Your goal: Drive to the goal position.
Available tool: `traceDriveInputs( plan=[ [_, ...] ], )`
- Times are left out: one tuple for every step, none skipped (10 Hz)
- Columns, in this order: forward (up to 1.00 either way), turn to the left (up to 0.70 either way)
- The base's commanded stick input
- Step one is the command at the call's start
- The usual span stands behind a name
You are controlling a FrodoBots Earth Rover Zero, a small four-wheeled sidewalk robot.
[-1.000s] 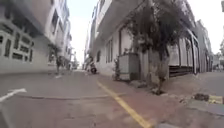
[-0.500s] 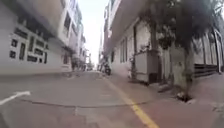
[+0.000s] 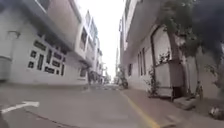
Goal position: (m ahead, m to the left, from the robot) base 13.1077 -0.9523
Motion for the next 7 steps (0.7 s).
traceDriveInputs(
  plan=[
    [0.85, 0.0],
    [0.85, 0.0],
    [0.85, 0.0],
    [0.85, 0.0],
    [0.85, 0.0],
    [0.85, 0.0],
    [0.85, 0.0]
  ],
)
